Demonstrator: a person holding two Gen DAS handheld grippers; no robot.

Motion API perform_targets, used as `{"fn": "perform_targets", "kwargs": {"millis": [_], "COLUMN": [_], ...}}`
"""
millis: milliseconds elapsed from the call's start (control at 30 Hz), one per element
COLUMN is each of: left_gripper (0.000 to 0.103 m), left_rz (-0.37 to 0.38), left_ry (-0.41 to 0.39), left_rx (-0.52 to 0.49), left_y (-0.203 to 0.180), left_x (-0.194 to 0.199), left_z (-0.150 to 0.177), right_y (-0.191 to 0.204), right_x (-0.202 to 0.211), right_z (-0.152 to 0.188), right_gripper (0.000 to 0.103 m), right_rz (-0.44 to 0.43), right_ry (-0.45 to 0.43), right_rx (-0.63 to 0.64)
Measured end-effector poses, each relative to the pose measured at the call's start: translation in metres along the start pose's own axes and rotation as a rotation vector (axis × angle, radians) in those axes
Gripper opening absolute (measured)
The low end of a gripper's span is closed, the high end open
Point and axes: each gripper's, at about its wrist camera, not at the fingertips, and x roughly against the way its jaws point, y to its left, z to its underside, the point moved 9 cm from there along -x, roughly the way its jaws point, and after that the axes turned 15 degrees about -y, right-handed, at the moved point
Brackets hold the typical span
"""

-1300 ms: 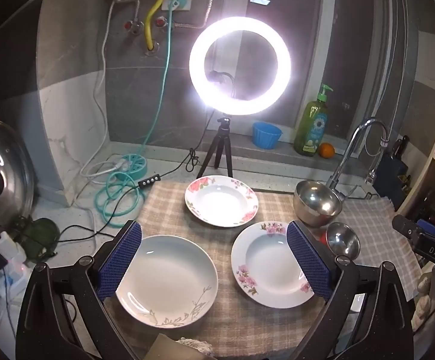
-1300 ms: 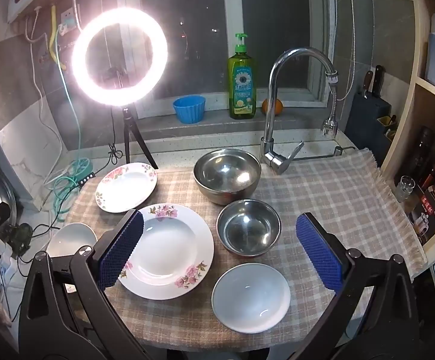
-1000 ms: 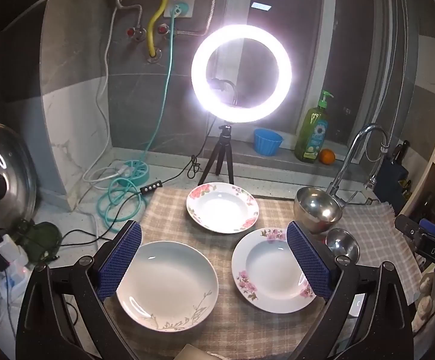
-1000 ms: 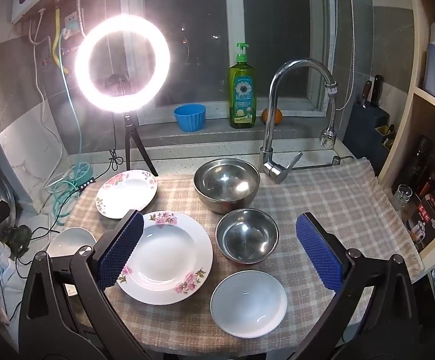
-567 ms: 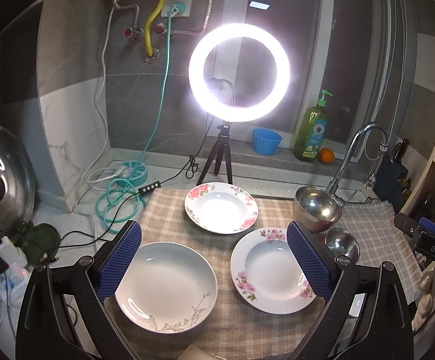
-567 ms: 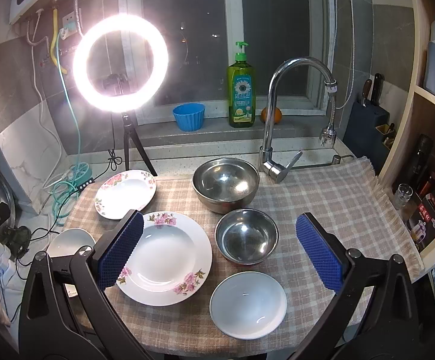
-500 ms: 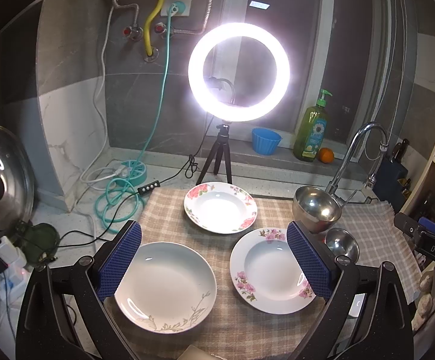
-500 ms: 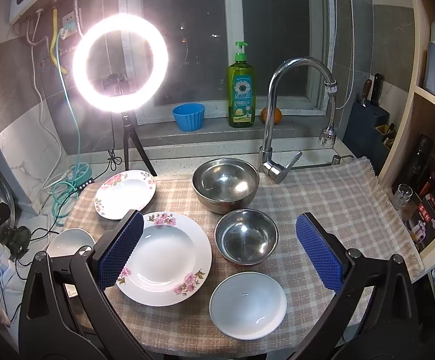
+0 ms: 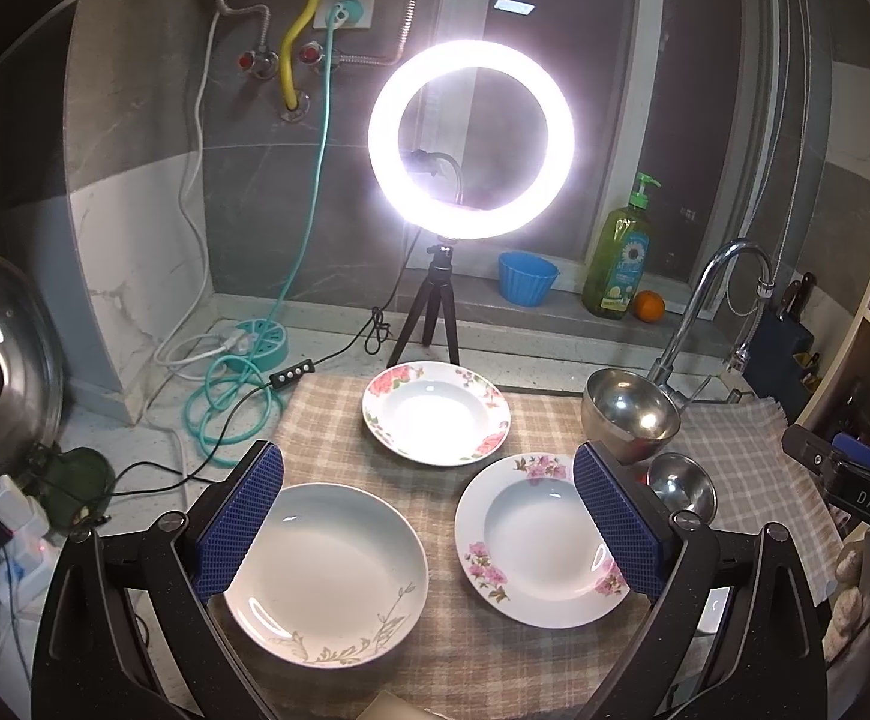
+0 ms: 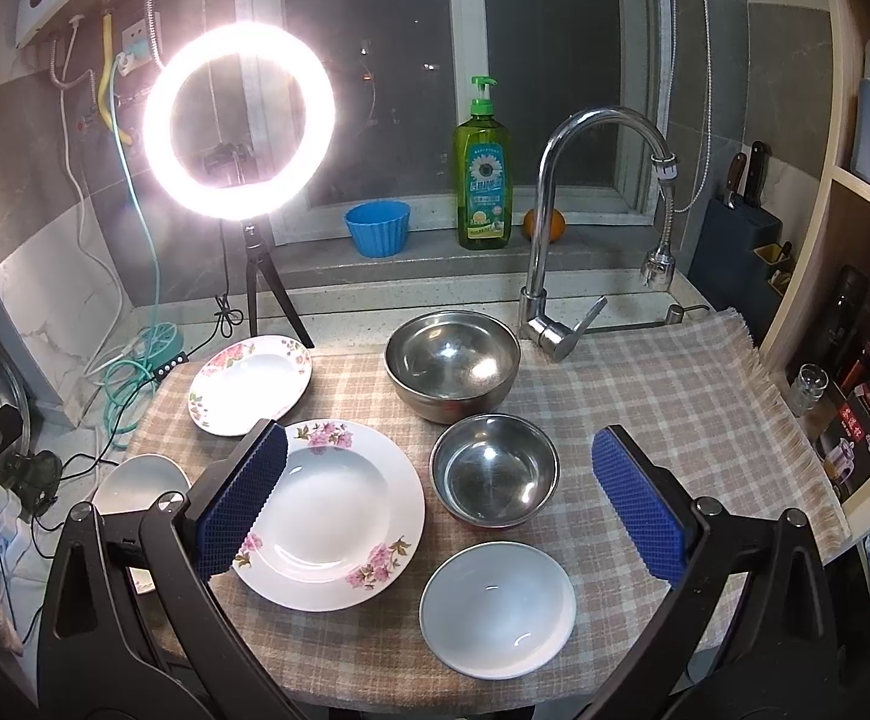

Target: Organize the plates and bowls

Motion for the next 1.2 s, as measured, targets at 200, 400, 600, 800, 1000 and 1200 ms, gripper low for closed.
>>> {"fn": "perform_targets", "kwargs": {"millis": [200,400,600,800,1000,1200], "left_gripper": [0.098,0.098,0.098,0.098,0.098,0.098], "left_rz": [0.001,0.001,0.002,0.002,0.003,0.006], "left_ry": [0.002,0.002,0.004,0.006,0.006,0.007], "left_rx": [0.002,0.004,0.005,0.004,0.004,0.003], "left_y": [0.0,-0.0001,-0.0012,-0.002,-0.0026,-0.0044], "left_x": [-0.0006,-0.0007,-0.0014,-0.0023,-0.0027,-0.0038], "left_z": [0.0003,0.0008,0.0009,0.0004,0.0002,0.0002], "right_y": [-0.0001,0.0,0.0006,0.0004,0.0003,0.0001], "right_x": [-0.0007,-0.0005,-0.001,-0.001,-0.0013,-0.0018], "right_z": [-0.0003,-0.0004,0.0,0.0006,0.0005,0.0008], "right_gripper": [0.103,0.103,0.103,0.103,0.103,0.103], "right_rz": [0.0,-0.001,-0.001,0.001,-0.001,-0.001], "right_ry": [0.0,0.001,0.001,0.001,0.003,0.005], "right_rx": [0.001,-0.001,-0.001,-0.001,0.0,-0.002]}}
